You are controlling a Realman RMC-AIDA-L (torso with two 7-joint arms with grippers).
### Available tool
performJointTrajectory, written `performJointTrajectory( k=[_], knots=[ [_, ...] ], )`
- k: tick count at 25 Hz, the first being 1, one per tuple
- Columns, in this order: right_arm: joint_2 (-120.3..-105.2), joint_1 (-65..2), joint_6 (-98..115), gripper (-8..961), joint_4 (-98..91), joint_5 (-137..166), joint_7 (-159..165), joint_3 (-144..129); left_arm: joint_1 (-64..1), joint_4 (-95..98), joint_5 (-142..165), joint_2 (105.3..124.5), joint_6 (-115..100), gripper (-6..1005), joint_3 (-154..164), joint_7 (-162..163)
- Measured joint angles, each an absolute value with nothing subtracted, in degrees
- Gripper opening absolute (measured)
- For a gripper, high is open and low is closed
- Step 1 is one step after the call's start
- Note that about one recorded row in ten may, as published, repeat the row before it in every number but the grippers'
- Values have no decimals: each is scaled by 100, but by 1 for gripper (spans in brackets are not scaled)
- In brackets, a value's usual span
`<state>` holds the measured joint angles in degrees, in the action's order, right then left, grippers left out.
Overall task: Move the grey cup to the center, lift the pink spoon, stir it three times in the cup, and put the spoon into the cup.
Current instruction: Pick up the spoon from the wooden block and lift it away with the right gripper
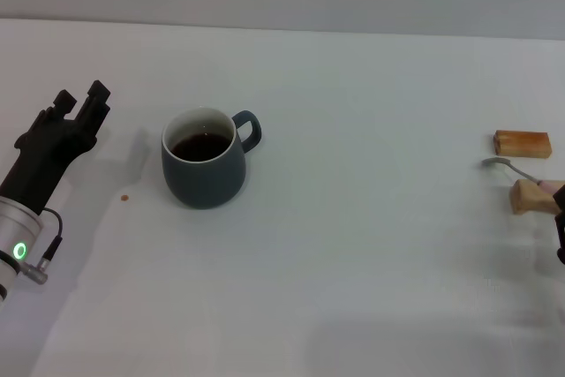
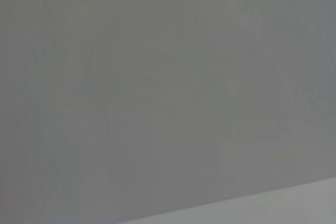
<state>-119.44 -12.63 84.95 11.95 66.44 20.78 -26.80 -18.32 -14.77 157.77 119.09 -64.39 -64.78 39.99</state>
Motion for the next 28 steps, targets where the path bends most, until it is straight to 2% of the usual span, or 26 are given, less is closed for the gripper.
performJointTrajectory(
  k=[28],
  knots=[
    [-11928, -1548, 8842, 137, 1143, 6645, 2097, -2555, -1829, -1485, 15776, 11909, -6443, 618, -6478, 3999]
  ],
)
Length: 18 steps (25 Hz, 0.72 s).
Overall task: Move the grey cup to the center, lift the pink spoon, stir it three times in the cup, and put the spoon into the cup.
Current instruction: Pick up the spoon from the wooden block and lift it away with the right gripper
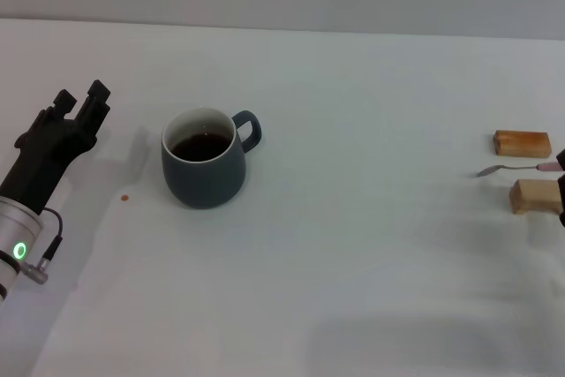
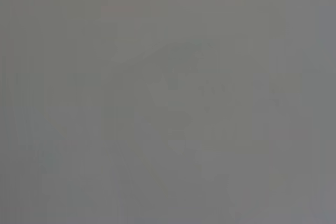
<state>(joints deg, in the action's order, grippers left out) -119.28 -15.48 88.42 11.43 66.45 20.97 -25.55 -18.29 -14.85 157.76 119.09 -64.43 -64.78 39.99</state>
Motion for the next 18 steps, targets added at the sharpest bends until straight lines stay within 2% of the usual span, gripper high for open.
performJointTrajectory(
  k=[18],
  knots=[
    [-11940, -1899, 8924, 136, 1125, 6645, 2071, -2540, -1787, -1485, 15776, 11909, -6442, 618, -6452, 4061]
  ],
)
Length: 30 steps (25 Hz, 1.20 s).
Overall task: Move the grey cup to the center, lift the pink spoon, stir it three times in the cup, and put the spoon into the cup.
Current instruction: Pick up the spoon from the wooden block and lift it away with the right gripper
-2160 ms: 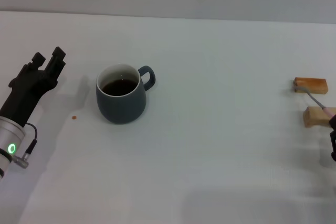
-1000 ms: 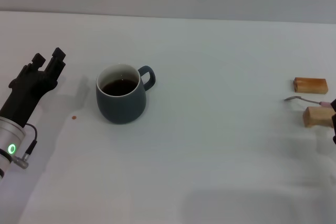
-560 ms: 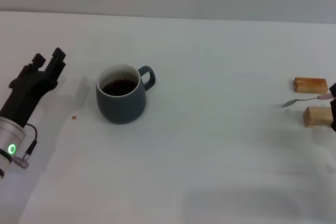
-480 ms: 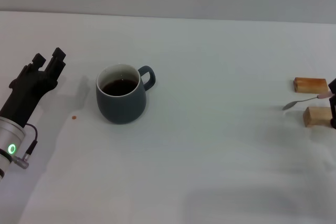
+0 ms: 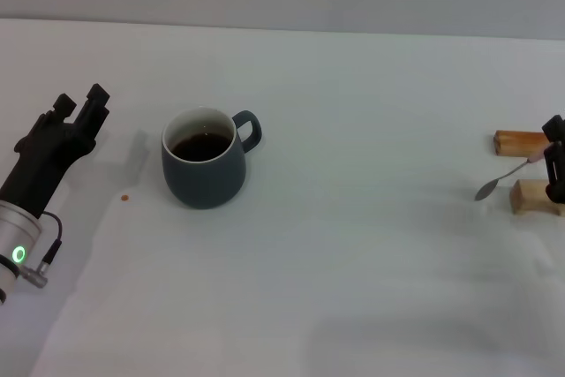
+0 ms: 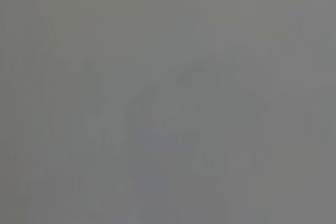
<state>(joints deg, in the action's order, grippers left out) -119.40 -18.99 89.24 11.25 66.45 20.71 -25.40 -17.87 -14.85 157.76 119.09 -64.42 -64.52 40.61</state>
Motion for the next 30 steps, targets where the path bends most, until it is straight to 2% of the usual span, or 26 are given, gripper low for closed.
performJointTrajectory(
  k=[16, 30],
  knots=[
    [-11944, -2040, 8911, 136, 1129, 6645, 2092, -2399, -1746, -1485, 15776, 11909, -6442, 617, -6405, 4067],
    [-11910, -2726, 9198, 136, 453, 6685, 2559, -2421, -1797, -1432, 15776, 11891, -6427, 617, -6418, 3909]
  ],
)
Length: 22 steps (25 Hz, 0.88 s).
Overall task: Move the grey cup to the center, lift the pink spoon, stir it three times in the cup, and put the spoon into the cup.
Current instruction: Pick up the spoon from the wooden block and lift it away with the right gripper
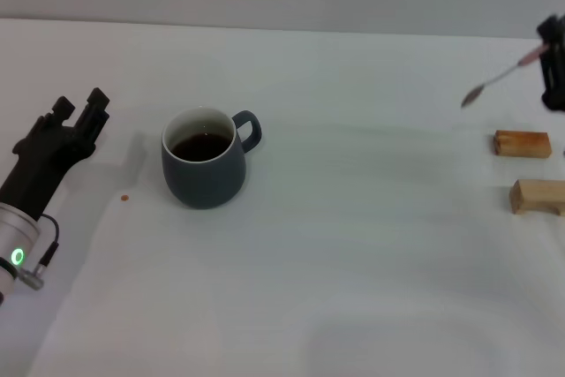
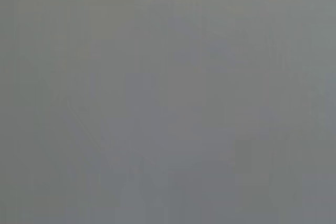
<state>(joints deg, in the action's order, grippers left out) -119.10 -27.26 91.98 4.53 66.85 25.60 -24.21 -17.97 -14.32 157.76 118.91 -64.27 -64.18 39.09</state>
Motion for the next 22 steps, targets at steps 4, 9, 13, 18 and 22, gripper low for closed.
performJointTrajectory(
  k=[4, 9, 13, 18, 22],
  knots=[
    [-11900, -2878, 9312, 136, 3, 6691, 3227, -2487, -1846, -1423, 15776, 11855, -6422, 617, -6547, 3575],
    [-11886, -2999, 9465, 136, -717, 6705, 4195, -2734, -1979, -1420, 15799, 11849, -6295, 617, -6559, 2895],
    [-11882, -3006, 9611, 136, -1322, 6707, 4861, -3046, -2116, -1413, 15826, 11837, -5789, 617, -6540, 2189],
    [-11876, -2966, 9846, 136, -1643, 6707, 5214, -3249, -2172, -1413, 15843, 11836, -5474, 617, -6412, 1833],
    [-11874, -2958, 9877, 136, -1639, 6707, 5219, -3279, -2191, -1438, 15875, 11837, -5331, 617, -6170, 1676]
  ],
)
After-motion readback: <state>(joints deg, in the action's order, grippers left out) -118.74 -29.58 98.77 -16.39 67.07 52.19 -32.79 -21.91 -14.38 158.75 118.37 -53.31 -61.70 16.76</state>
